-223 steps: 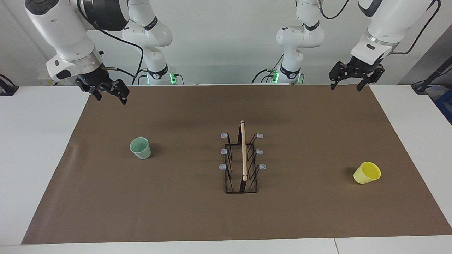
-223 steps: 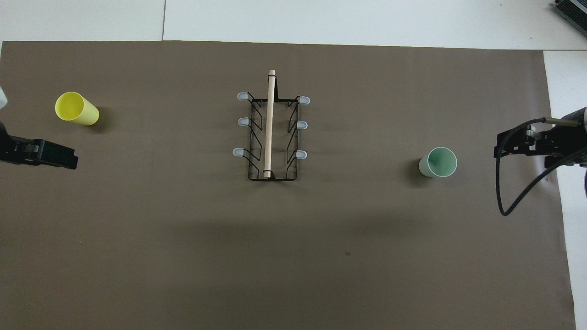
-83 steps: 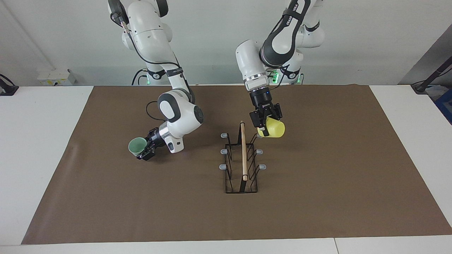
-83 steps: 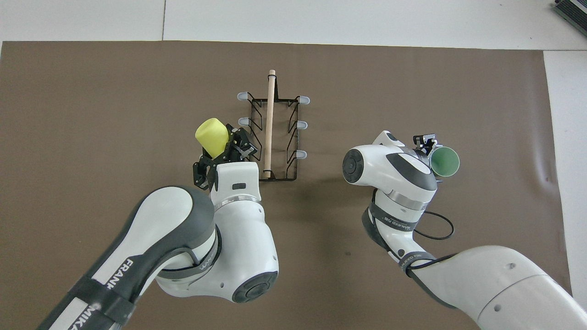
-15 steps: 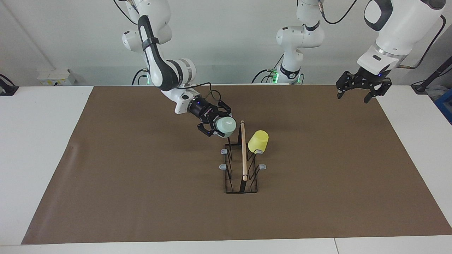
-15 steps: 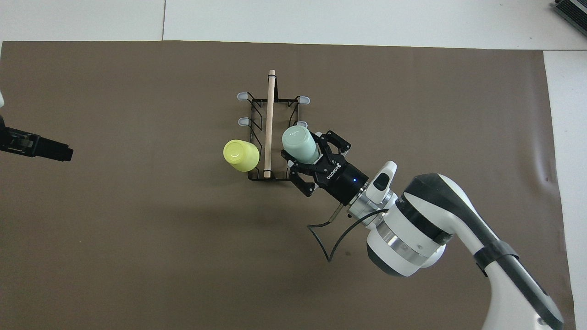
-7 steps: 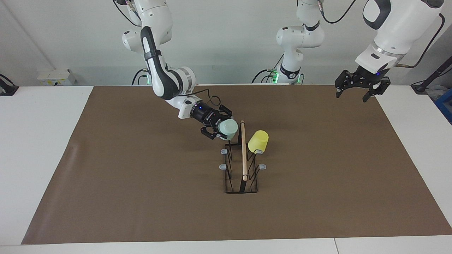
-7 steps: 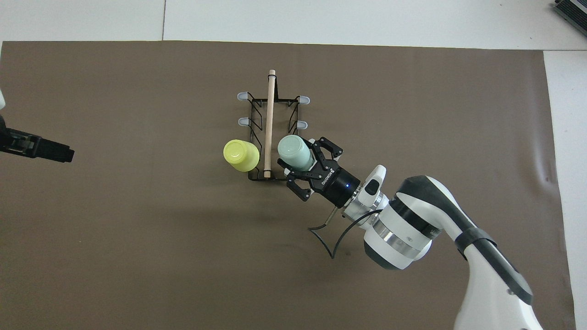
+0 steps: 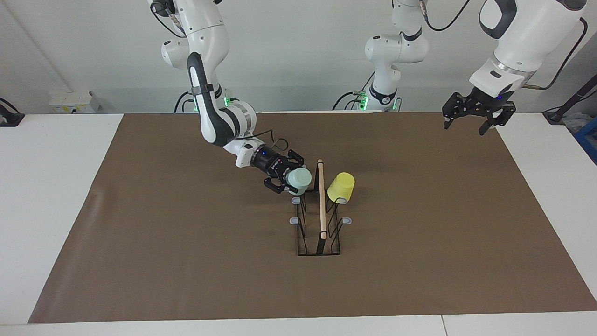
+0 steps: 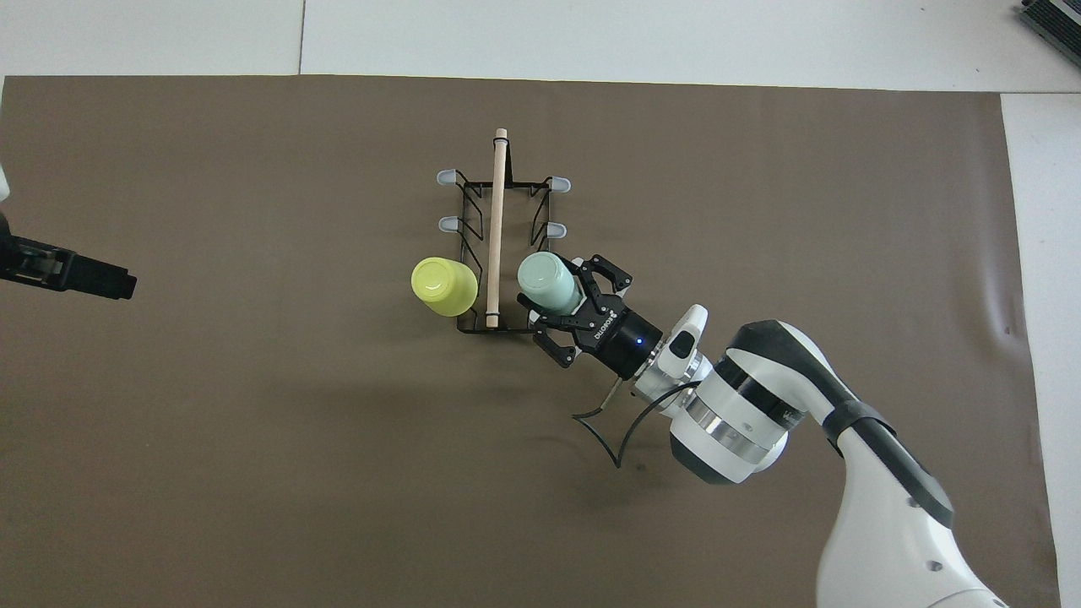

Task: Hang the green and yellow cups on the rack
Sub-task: 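Hang the green cup on a rack peg and open the right gripper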

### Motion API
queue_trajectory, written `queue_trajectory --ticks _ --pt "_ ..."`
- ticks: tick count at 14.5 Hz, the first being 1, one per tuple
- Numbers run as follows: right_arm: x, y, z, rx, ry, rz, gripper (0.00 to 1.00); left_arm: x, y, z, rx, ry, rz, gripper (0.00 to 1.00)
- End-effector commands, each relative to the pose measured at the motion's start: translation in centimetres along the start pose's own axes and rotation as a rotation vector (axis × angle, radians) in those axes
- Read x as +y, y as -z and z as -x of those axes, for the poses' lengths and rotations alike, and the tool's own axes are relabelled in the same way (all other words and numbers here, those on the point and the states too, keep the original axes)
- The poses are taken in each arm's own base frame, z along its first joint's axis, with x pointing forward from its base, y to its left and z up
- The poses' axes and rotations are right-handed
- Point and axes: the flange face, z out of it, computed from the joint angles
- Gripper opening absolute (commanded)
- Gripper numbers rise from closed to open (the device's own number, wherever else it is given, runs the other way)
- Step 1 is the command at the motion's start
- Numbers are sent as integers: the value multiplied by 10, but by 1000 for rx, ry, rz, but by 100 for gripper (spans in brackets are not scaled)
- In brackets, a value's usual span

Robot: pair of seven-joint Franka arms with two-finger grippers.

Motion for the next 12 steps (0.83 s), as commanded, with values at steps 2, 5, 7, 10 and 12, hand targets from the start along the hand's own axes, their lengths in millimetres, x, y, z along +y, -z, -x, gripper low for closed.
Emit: queue_trajectory --ticks 2,5,7,10,12 --pt "-7 0 3 27 -9 84 100 2 7 3 -2 12 6 100" --pt "-7 -1 -15 45 1 85 100 2 8 4 0 12 6 100" --pt "-6 10 -45 -14 22 124 100 2 8 4 0 12 6 100" --pt "-3 36 -110 -135 101 196 100 2 8 4 0 12 6 100" --pt "-1 53 -145 -193 124 220 100 2 8 4 0 12 6 100"
